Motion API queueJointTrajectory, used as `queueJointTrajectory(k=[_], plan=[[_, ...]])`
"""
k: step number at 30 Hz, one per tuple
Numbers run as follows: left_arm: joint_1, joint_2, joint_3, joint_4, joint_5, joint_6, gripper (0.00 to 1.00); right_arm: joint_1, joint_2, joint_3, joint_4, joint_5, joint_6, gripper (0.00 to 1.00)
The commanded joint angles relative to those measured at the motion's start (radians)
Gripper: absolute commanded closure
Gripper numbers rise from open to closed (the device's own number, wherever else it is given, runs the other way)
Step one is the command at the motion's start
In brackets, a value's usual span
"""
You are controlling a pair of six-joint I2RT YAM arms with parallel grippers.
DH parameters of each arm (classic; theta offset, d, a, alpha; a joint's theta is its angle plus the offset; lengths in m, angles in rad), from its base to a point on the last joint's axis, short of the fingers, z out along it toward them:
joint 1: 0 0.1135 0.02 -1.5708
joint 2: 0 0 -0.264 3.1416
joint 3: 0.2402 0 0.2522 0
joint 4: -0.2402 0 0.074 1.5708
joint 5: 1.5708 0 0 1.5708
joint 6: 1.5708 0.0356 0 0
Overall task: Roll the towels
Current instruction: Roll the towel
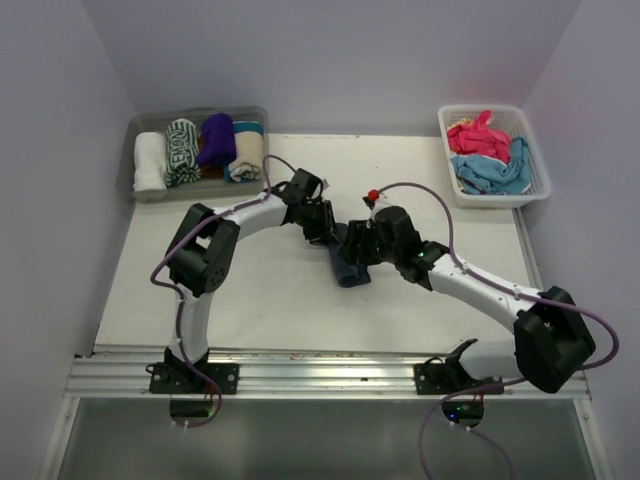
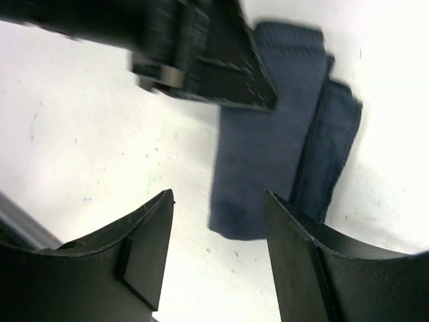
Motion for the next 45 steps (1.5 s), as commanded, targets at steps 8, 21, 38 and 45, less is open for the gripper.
queueJointTrajectory(k=[8,21,38,45], plan=[[-0.007,-0.072,-0.013,-0.066,-0.1,-0.077,0.69,0.377,0.132,0.309,-0.384,0.717,-0.25,0.41],[-0.007,-0.083,-0.017,-0.07,-0.098,-0.091,0.68,0.48,0.415,0.395,-0.335,0.873,-0.314,0.59],[0.046,-0.225,-0.03,-0.112,-0.151,-0.057,0.14,0.216,0.143,0.119,-0.022,0.251,-0.143,1.0],[0.052,-0.25,-0.073,-0.103,-0.115,-0.027,0.14,0.144,0.138,-0.004,0.235,0.018,0.053,1.0]])
